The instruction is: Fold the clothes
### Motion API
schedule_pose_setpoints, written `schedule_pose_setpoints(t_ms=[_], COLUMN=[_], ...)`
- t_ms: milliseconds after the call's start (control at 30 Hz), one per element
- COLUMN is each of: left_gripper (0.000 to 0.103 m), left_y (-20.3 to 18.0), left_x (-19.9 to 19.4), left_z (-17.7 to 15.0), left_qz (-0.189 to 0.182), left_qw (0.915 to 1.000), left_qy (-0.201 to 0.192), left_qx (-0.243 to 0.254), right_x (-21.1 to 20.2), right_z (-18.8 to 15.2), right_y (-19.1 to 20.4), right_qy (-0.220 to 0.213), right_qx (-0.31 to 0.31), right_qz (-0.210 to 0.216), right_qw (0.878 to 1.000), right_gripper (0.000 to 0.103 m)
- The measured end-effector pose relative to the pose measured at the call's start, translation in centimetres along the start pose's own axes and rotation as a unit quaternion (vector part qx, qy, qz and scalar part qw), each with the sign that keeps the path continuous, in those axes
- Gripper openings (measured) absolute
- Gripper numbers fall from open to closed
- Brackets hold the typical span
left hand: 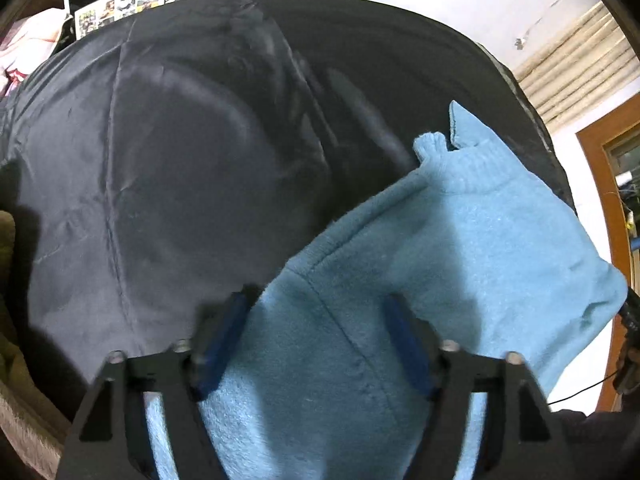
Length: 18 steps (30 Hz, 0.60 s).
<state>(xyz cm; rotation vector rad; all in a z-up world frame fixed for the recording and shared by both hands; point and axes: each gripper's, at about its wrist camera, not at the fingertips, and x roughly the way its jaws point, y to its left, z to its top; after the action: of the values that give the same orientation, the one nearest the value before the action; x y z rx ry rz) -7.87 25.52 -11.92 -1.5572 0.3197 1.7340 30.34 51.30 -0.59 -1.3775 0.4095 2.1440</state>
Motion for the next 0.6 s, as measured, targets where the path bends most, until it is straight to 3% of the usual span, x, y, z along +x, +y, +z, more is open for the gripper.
schedule_pose_setpoints(t_ms=[200, 400, 533, 600], left_gripper=[0.018, 0.015, 0.015, 0.015], left_y=[-0.6, -3.5, -4.4, -4.6], left_x=[-0.6, -3.6, -5.2, -5.8], left_z=[-0.8, -2.7, -3.6, -4.1], left_qz=[0.013, 0.017, -0.002, -0.009], left_qw=[0.9999, 0.9975, 0.9953, 0.9945], left_qy=[0.0, -0.06, -0.075, -0.075], left_qx=[-0.009, 0.032, 0.062, 0.072], right_x=[-0.5, -0.4, -1.7, -2.0], right_z=[0.2, -1.3, 0.0, 1.5], right_y=[-0.6, -1.3, -3.6, -3.7], right_qy=[0.002, 0.061, 0.04, 0.012], right_qx=[0.006, -0.037, 0.003, 0.022], right_qz=[-0.02, -0.02, -0.028, -0.007], right_qw=[1.0, 0.997, 0.999, 1.0], right_gripper=[0.066, 0.066, 0.066, 0.068])
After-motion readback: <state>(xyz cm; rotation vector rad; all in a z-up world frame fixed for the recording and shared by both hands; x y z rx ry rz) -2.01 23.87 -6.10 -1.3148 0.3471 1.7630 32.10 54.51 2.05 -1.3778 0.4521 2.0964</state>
